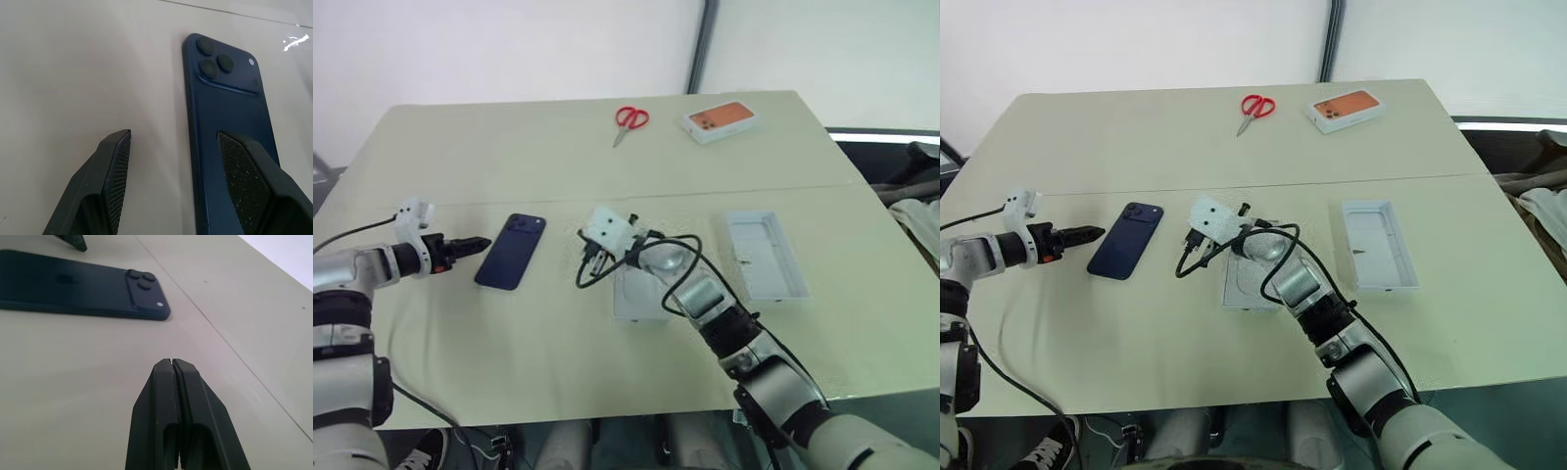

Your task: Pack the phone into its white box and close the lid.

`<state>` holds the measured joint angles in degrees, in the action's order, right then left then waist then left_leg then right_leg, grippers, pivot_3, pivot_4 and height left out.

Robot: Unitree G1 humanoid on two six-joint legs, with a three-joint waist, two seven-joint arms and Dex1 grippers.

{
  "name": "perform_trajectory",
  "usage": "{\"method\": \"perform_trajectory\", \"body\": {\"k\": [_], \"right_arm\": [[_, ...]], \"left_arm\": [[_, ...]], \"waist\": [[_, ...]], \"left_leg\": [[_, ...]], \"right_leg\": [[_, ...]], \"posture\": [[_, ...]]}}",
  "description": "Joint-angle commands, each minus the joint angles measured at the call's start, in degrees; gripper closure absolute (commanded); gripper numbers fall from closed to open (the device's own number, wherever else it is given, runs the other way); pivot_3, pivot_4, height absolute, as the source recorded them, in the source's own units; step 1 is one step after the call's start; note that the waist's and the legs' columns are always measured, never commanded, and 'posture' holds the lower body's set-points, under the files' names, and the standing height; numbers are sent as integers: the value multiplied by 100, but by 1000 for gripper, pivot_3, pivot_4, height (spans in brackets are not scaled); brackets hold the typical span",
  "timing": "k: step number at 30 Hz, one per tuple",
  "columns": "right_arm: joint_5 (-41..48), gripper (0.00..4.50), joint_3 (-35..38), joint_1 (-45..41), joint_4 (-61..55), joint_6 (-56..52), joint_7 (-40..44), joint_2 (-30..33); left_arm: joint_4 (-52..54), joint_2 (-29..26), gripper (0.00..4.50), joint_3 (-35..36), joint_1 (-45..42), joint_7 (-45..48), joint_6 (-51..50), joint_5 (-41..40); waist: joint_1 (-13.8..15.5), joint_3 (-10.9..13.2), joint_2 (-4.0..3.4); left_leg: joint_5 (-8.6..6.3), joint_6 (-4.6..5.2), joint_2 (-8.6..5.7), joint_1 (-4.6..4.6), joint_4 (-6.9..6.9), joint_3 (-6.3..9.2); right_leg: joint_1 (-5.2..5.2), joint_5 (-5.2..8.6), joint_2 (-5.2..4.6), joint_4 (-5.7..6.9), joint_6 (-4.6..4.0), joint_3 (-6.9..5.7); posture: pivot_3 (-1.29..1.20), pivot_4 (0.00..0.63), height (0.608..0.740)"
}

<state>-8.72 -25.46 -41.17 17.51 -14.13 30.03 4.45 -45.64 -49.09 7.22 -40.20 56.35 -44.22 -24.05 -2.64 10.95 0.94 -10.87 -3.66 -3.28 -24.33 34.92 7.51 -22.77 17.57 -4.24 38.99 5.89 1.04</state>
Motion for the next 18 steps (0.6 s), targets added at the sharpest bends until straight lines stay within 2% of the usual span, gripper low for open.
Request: {"method": "perform_trajectory", "body": {"k": [1, 4, 8, 13, 18], "right_arm": [[-91, 4439, -119, -80, -71, 167, 8, -201], [30, 4439, -71, -54, -203, -37, 221, -230], [18, 4439, -86, -56, -249, -73, 369, -228], [-196, 4439, -271, -78, 11, -261, 417, -264], [-816, 4439, -581, -448, 834, -226, 88, -348]], "left_arm": [[-48, 156, 1542, -349, 84, 370, -406, 187], [237, 226, 1542, -569, 230, 995, -1197, -33], [935, 208, 1542, -826, 702, 1344, -1798, -124], [1289, 462, 1542, -538, 795, 1031, -2067, -253], [862, 708, 1542, 95, 433, 281, -1809, -181]], "waist": [[3, 0, 0], [13, 0, -2], [8, -4, -5], [21, -25, -30], [89, -29, -37]], "left_leg": [[2, -2, 1, 2, 3, 0], [5, -5, 0, 23, 8, 3], [4, -4, 0, 85, -3, -2], [4, -4, 2, 97, -11, 1], [18, 2, -5, 98, -11, 6]], "right_leg": [[0, 0, 1, 6, 0, 1], [23, 0, 3, 12, -1, 2], [58, 2, -1, 7, -2, 11], [61, 3, -2, 6, -3, 14], [62, 3, -10, 7, -3, 8]], "posture": [[0, 150, 740], [0, 150, 740], [0, 150, 740], [0, 150, 740], [0, 150, 740]]}}
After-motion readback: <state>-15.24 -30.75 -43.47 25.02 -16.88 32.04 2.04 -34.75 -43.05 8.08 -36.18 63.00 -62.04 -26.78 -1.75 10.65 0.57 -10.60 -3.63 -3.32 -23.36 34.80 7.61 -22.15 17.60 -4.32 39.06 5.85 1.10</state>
